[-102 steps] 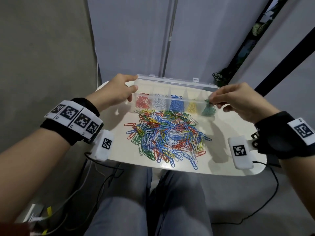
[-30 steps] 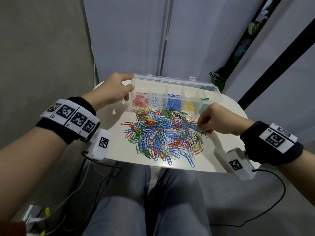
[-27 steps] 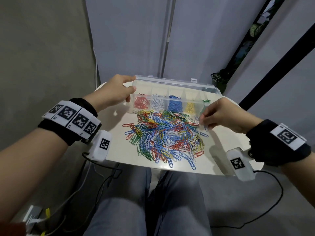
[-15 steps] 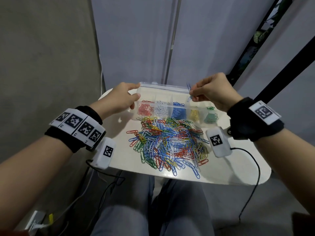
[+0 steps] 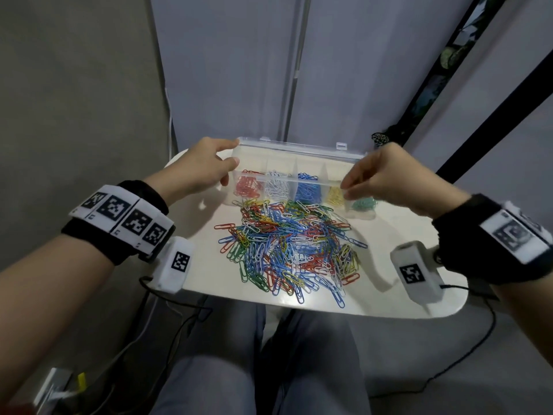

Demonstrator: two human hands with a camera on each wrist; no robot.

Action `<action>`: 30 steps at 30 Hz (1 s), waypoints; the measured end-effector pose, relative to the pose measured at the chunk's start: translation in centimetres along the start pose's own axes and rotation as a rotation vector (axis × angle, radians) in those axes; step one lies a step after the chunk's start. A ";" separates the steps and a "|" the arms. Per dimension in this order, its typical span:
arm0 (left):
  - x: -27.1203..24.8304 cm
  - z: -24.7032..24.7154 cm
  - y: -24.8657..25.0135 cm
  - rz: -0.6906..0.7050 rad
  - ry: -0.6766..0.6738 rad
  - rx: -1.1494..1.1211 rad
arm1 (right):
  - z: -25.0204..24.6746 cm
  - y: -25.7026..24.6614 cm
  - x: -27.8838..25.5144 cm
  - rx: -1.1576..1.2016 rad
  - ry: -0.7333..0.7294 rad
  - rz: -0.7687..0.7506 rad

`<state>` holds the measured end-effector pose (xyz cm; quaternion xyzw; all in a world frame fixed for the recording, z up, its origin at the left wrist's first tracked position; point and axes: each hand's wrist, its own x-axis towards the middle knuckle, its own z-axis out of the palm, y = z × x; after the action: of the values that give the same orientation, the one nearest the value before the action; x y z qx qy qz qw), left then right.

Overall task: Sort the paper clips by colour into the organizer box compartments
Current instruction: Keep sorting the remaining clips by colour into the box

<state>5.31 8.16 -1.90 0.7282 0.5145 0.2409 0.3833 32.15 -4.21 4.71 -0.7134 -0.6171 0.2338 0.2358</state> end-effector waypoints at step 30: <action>-0.5 0.1 0.5 0.001 0.011 0.007 | 3.4 4.2 -2.8 -0.312 -0.257 -0.028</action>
<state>5.45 7.55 -1.51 0.7287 0.5170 0.2433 0.3777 32.92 -7.36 -0.41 -0.6968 -0.6808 0.2211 0.0450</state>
